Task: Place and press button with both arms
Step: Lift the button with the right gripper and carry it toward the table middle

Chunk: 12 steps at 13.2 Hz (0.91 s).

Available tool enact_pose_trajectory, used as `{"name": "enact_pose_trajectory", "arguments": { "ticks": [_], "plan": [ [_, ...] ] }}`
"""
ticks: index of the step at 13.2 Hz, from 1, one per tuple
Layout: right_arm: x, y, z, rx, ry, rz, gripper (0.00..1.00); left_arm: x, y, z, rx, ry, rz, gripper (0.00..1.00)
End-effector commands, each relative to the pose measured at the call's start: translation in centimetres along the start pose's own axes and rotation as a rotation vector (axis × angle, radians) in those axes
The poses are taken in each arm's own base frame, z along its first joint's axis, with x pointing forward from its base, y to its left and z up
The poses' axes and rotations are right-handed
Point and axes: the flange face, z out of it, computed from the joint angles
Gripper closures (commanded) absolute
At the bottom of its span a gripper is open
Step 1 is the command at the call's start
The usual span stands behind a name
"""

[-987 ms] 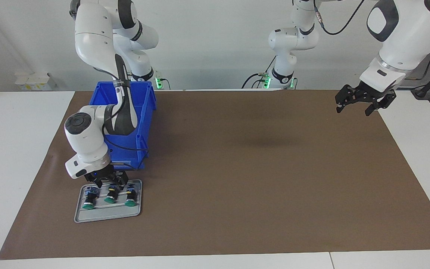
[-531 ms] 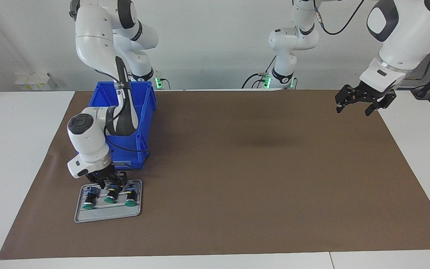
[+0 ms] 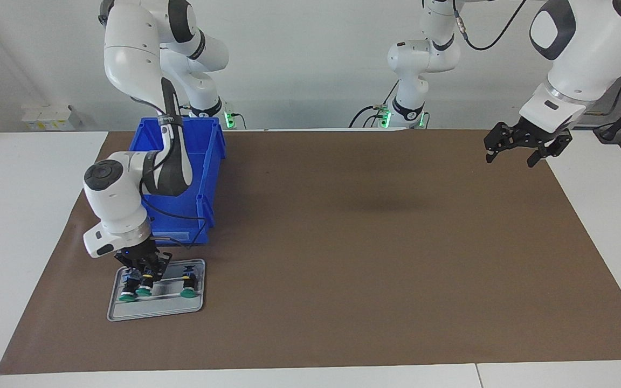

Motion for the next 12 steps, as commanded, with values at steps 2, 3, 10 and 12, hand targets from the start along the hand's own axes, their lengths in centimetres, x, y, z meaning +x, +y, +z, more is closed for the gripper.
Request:
{"name": "enact_pose_trajectory", "arguments": {
  "ticks": [2,3,10,12],
  "plan": [
    [2.9,-1.1,-7.3,-0.004,0.001,0.247,1.00,-0.6,-0.1,-0.1,-0.007,0.013,-0.012,0.00],
    [2.8,-2.3,-8.9,-0.003,0.005,0.355,1.00,-0.6,-0.1,-0.1,-0.007,0.013,-0.012,0.00],
    [-5.2,-20.7,-13.5,0.009,-0.045,1.096,1.00,-0.6,-0.1,-0.1,-0.007,0.015,-0.012,0.00],
    [-9.3,-27.1,-13.1,-0.006,-0.055,1.199,1.00,-0.6,-0.1,-0.1,-0.007,0.015,-0.012,0.00]
  ]
}}
